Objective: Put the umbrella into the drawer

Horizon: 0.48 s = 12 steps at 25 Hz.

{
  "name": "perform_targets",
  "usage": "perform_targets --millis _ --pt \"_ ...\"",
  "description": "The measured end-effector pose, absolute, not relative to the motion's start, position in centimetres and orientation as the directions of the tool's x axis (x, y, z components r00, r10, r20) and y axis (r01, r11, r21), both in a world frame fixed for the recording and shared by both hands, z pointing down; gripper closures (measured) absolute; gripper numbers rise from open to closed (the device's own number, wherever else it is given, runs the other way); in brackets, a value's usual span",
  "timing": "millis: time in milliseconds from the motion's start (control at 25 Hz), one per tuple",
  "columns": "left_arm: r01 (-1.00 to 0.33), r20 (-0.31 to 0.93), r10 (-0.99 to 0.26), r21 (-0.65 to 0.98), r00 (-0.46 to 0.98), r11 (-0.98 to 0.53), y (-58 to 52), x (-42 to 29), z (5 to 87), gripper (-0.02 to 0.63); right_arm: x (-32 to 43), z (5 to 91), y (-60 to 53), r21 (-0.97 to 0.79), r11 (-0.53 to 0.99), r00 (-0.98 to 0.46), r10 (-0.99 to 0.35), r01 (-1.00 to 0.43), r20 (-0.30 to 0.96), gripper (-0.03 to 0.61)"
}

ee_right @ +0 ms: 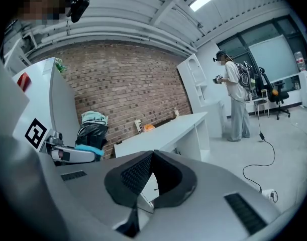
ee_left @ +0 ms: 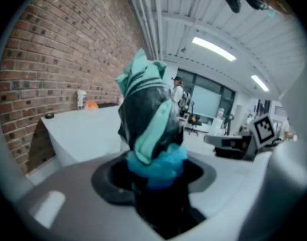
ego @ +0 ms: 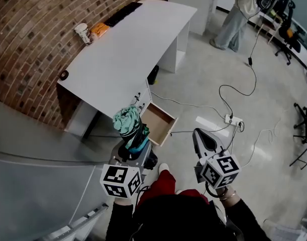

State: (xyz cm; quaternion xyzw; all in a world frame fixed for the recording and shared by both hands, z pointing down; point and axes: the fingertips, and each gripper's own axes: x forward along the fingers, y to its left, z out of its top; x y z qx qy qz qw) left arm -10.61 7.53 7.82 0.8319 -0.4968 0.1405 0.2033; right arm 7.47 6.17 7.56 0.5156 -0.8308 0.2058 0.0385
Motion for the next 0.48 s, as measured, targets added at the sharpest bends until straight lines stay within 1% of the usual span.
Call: perform_targets --millis 480 --pt "-0.856 0.475 -0.714 0.224 0.514 -0.467 3.1 -10.3 11.0 0.382 7.3 10.4 2.5 -0.292 0.319 -0.412 -0.838 -0.902 0.357 0.577"
